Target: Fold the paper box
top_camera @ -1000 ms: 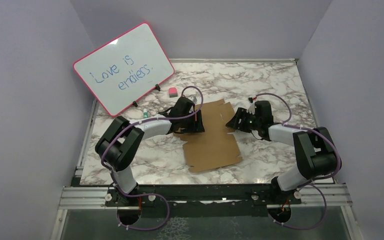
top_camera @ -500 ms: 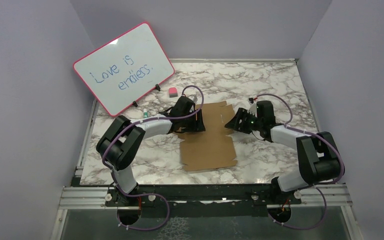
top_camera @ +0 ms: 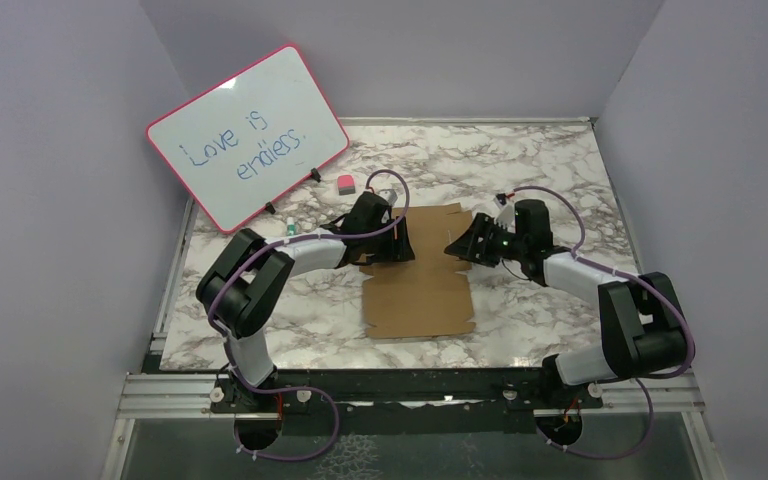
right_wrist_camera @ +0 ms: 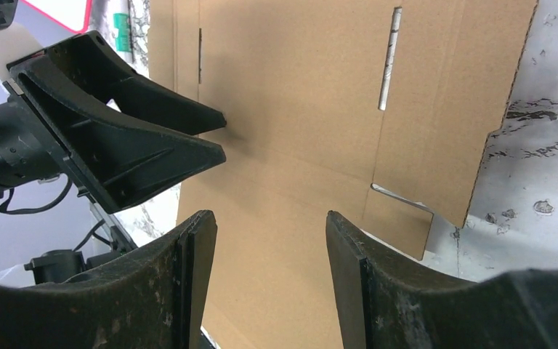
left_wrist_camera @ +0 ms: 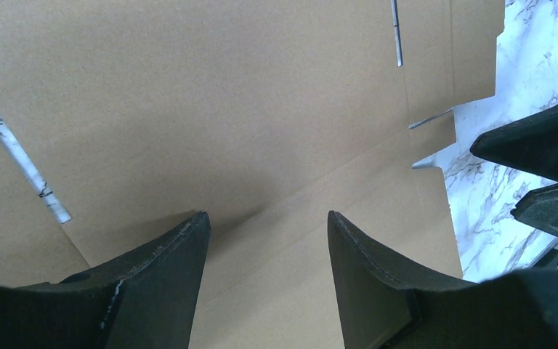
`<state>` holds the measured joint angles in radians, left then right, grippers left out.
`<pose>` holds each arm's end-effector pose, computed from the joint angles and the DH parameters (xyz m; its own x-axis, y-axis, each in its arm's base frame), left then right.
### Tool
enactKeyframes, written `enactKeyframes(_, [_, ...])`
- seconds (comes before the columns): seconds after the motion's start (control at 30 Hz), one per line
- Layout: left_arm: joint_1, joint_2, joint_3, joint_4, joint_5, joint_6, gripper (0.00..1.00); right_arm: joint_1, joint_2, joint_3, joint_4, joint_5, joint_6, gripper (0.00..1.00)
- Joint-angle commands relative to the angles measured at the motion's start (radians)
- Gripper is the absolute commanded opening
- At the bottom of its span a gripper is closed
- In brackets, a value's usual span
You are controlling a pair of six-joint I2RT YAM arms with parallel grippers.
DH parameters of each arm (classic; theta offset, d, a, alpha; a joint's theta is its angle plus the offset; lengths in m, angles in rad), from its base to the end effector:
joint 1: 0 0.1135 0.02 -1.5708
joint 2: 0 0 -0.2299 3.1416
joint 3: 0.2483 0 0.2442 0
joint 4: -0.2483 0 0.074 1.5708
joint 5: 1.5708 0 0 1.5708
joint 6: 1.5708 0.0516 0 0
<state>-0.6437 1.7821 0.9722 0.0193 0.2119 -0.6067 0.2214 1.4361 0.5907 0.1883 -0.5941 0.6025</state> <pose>0.2834 -0.2262 0.1198 -0.8691 -0.0448 -0.4927 0.2551 0.8127 -0.5239 0.2703 0.0904 0.1327 -0.8391 0.2925 -0.4586 -0.1685 0.6619 0.7304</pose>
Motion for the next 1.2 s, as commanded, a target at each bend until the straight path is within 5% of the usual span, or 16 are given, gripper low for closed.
enactKeyframes(0.0, [-0.008,0.037,-0.018,-0.032,0.007,0.002,0.63,0.009,-0.019,0.021,-0.043,0.026,-0.024,0.62])
enactKeyframes(0.27, [-0.008,0.035,-0.02,-0.033,0.003,0.011,0.63,0.008,-0.074,0.033,-0.26,0.46,-0.128,0.62])
enactKeyframes(0.7, [-0.008,0.037,-0.018,-0.028,0.005,0.009,0.63,0.007,0.071,-0.019,-0.066,0.209,-0.087,0.55])
enactKeyframes(1.17, [-0.008,0.051,-0.021,-0.024,0.012,-0.002,0.63,0.017,-0.017,0.036,-0.14,0.142,-0.096,0.33])
